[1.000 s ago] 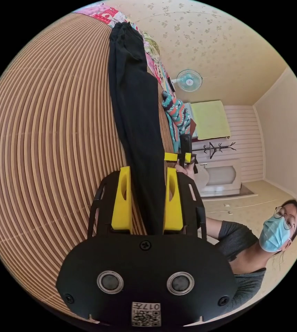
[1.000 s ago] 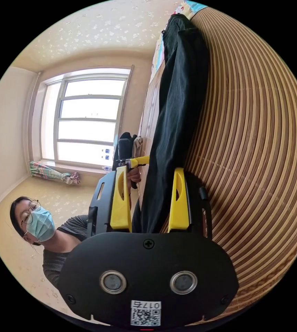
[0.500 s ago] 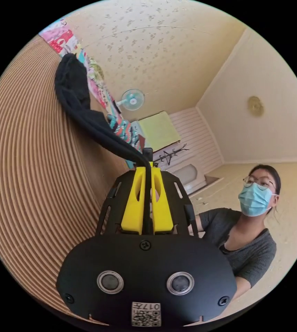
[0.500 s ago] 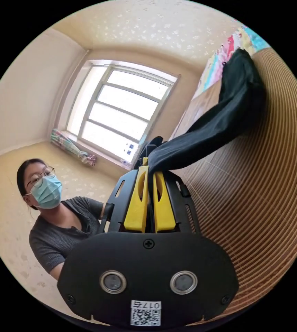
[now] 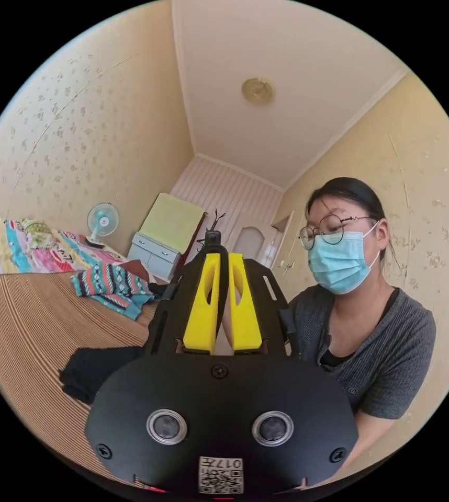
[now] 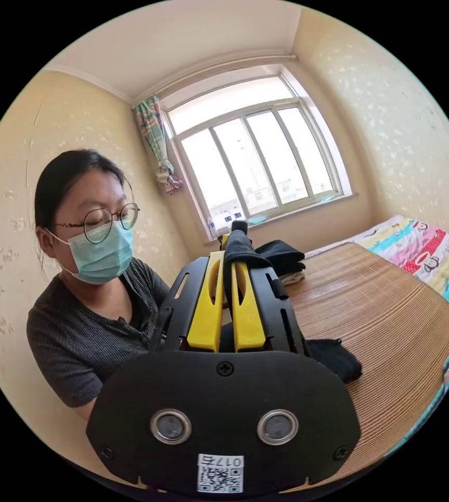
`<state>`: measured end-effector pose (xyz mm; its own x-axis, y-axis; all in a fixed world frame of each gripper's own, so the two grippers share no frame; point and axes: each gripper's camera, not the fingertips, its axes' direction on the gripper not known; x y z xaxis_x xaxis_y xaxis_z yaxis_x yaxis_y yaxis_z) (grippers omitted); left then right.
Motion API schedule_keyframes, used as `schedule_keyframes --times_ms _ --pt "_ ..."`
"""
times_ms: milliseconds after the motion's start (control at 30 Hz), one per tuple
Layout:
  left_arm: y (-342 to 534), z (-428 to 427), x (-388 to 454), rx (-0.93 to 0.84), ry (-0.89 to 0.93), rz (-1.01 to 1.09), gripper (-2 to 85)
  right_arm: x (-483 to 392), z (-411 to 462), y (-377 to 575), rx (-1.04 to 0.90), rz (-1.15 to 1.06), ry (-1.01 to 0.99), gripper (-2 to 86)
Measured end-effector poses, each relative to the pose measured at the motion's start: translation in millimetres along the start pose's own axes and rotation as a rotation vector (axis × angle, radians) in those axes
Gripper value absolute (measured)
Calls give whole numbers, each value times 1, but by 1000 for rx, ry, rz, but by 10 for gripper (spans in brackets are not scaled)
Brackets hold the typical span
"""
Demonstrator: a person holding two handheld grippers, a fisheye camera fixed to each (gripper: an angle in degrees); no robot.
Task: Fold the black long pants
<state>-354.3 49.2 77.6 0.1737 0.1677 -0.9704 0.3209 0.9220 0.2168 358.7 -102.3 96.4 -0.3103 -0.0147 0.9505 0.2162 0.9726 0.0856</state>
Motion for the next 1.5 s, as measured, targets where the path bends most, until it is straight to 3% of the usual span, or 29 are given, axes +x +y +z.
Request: schedule_keyframes --times_ms 100,333,433,567,700,867,967,1067,1233,1433,1500 --pt "-30 13 57 -7 -51 150 22 -46 0 -27 12 -72 15 8" --pt "-72 40 122 5 -88 227 24 -94 1 -65 68 -94 -18 10" --pt "-82 50 128 12 -209 201 24 -87 5 -78 69 -13 84 10" --pt "-90 67 70 -55 -440 68 23 -3 16 -87 5 205 246 10" --pt "-91 88 -75 -267 -760 -149 24 158 38 -70 -51 496 401 10" --pt "-26 65 -225 -245 -682 -624 28 273 79 -13 -119 685 520 11" --pt "30 62 -264 -290 -743 -670 32 315 106 39 -174 750 534 12" --pt "78 48 -285 -219 -675 -688 32 343 104 85 -79 785 410 15" --pt "129 32 -276 -50 -471 -733 28 343 96 120 -18 716 232 19" --pt "160 58 -209 -44 -352 -613 31 269 82 159 44 529 272 24" --pt "189 80 -182 -156 -406 -611 33 242 85 197 -1 558 379 29"
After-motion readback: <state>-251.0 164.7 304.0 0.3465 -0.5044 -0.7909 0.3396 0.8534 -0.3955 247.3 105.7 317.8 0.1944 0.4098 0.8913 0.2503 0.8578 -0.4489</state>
